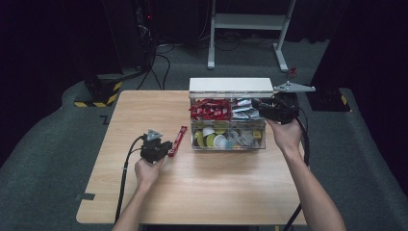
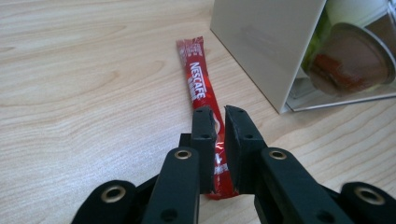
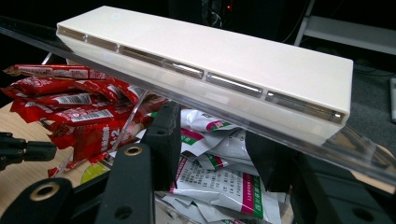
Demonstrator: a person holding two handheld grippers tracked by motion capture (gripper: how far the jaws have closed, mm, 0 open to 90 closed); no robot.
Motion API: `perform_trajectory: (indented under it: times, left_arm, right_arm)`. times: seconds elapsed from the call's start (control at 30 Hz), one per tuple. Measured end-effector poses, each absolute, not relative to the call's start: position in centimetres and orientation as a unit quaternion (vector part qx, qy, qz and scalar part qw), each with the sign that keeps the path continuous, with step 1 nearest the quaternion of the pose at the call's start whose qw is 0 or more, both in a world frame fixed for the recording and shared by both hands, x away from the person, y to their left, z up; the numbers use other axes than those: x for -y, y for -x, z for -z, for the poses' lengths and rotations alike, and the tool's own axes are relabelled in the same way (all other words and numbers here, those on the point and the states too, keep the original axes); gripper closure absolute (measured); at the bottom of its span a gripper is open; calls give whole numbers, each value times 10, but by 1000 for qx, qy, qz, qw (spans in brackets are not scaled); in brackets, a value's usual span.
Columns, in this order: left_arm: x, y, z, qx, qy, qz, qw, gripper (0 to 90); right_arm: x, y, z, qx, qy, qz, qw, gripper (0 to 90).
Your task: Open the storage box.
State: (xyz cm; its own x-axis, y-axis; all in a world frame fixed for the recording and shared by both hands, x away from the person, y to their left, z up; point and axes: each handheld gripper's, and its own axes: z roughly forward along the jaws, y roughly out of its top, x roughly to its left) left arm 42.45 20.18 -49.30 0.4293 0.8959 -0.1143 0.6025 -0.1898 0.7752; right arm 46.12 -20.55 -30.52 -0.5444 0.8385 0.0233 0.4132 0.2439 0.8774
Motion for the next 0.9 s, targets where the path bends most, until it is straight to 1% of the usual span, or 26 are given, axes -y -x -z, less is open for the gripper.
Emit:
perform_trajectory:
  times: [0.1,0.23,0.47,0.6,0.7,0.83,0.9]
  left_arm:
    - [-205,-423,494,-502,-748,-188,392,818]
    - [-213,-419,494,-508,-740,-193,395,778]
    - [-228,-413,499,-529,-726,-205,389,657]
    - [-239,-408,502,-538,-719,-223,379,595]
    - [-246,-406,505,-548,-713,-224,376,547]
    - [-258,-400,512,-568,-699,-227,369,512]
    - [-260,-399,513,-568,-700,-231,366,500]
  right_arm:
    - [205,-461,305,-751,-416,-455,235,558]
    - [205,-461,305,-752,-417,-454,234,558]
    - [206,-461,305,-751,-415,-456,234,558]
    - [208,-459,304,-751,-413,-459,234,558]
    - [209,-458,304,-750,-414,-461,233,559]
    - [210,-456,305,-747,-415,-464,232,561]
    - [210,-455,304,-748,-415,-462,234,559]
